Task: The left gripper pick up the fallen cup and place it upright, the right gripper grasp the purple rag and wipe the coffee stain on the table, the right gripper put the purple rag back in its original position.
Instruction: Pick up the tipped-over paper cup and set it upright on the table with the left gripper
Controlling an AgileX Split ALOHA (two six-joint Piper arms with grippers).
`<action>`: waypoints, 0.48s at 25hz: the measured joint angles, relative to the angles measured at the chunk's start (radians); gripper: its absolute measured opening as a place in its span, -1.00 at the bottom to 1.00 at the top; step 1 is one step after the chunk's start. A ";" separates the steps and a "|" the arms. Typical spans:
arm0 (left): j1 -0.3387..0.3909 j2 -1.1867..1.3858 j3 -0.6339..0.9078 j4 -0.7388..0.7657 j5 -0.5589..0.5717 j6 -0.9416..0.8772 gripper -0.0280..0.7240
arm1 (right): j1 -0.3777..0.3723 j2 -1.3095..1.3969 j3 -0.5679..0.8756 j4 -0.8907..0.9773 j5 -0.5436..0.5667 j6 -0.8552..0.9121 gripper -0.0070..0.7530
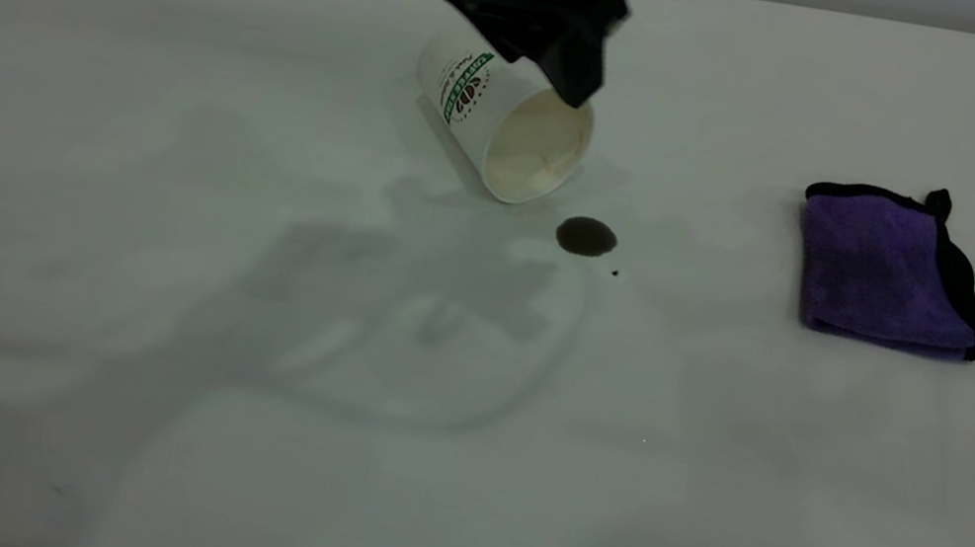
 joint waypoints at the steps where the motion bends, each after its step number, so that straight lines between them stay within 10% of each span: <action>1: -0.016 0.009 -0.026 0.051 0.016 -0.051 0.59 | 0.000 0.000 0.000 0.000 0.000 0.000 0.43; 12: -0.082 0.063 -0.151 0.728 0.179 -0.667 0.59 | 0.000 0.000 0.000 0.000 0.000 0.000 0.43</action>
